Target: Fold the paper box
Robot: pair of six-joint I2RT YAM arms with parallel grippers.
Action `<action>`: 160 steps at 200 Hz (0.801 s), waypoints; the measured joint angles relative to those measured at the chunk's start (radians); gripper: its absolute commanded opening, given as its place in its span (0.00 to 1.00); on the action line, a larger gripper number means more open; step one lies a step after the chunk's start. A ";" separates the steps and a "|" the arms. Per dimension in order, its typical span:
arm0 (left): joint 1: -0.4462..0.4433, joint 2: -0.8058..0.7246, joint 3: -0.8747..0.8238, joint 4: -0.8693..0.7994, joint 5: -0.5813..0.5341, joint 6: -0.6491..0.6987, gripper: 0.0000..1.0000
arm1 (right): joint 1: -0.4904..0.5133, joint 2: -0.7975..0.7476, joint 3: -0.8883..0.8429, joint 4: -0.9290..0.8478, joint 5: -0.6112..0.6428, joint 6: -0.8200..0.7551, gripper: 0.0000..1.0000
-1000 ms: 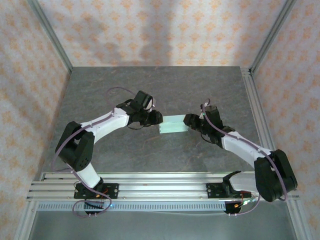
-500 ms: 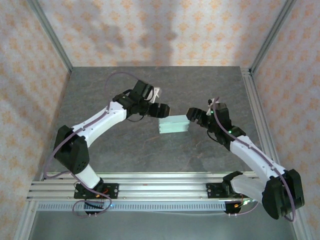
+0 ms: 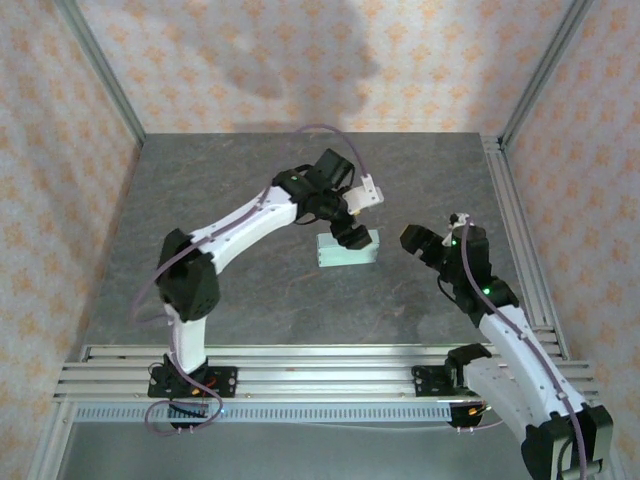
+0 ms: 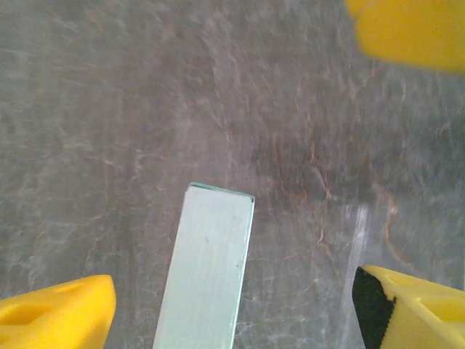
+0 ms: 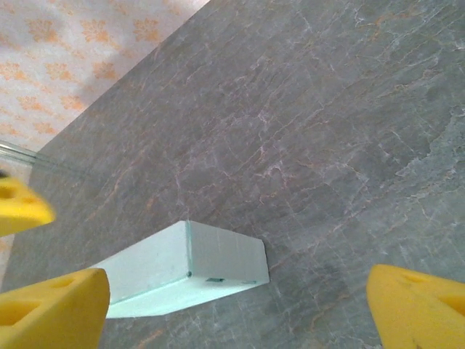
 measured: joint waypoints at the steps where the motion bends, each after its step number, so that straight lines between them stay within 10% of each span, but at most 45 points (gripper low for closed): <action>1: 0.000 0.005 0.004 -0.003 0.000 0.004 0.86 | 0.000 -0.003 -0.002 -0.002 0.000 -0.001 0.93; 57: -0.001 0.230 0.205 -0.140 0.003 0.132 0.84 | -0.001 -0.072 -0.014 -0.062 -0.107 -0.086 0.94; 160: -0.039 0.301 0.274 -0.245 -0.009 0.242 0.51 | -0.001 -0.076 -0.014 -0.077 -0.116 -0.117 0.93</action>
